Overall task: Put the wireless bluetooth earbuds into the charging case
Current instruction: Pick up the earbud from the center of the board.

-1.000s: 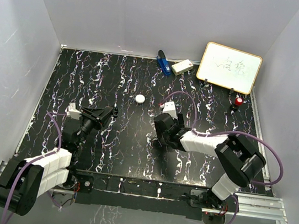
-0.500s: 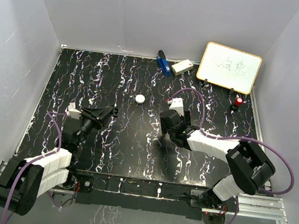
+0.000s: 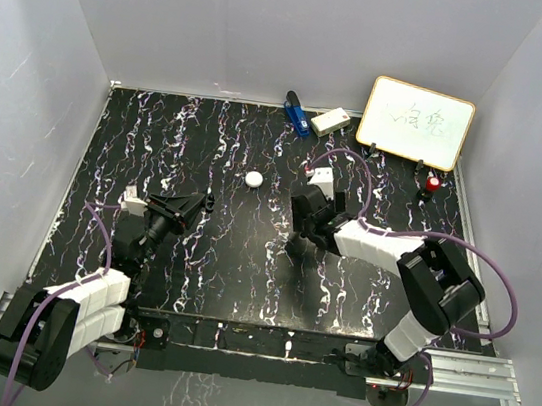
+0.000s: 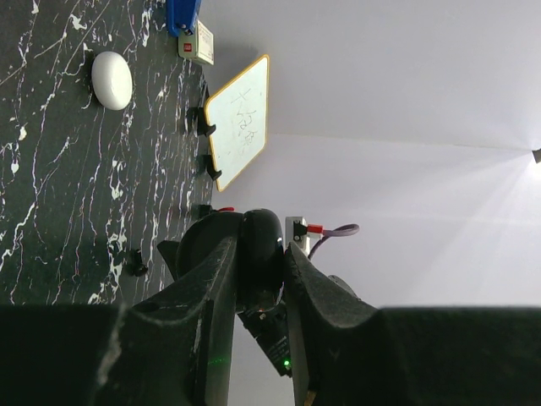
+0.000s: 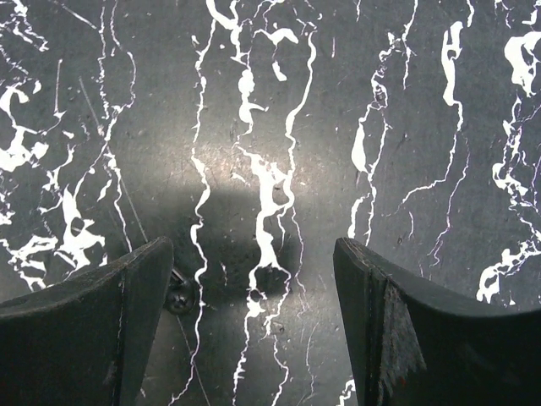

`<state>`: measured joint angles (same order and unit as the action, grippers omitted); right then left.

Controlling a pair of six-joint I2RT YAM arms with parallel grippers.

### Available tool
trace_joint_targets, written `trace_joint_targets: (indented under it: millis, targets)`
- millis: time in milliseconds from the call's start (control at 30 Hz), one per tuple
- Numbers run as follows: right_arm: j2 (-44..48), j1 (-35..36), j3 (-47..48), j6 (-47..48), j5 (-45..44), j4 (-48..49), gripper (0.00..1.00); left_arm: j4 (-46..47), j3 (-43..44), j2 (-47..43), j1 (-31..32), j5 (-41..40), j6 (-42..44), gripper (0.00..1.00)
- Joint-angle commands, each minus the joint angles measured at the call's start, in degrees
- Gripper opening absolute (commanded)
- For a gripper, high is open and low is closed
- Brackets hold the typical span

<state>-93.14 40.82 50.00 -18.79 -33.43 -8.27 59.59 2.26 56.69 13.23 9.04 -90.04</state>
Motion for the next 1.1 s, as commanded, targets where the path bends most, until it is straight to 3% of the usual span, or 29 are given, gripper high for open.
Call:
trace_joint_targets:
  millis: [0,567,1067]
  targets:
    - [-1.32,-1.62,3.18,-0.13,0.34,1.51,0.75,1.82,0.73,-0.86,-0.26,0.37,0.22,0.00]
    - [-4.24,-2.79,3.53,1.97,5.19,2.14,0.74,2.26,0.70,-0.26,-0.28,0.39,0.22,0.00]
    - [-0.86,-1.80,-1.23,0.92,9.22,0.93,0.72,2.17,0.90,-0.17,-0.27,0.54,0.22,0.00]
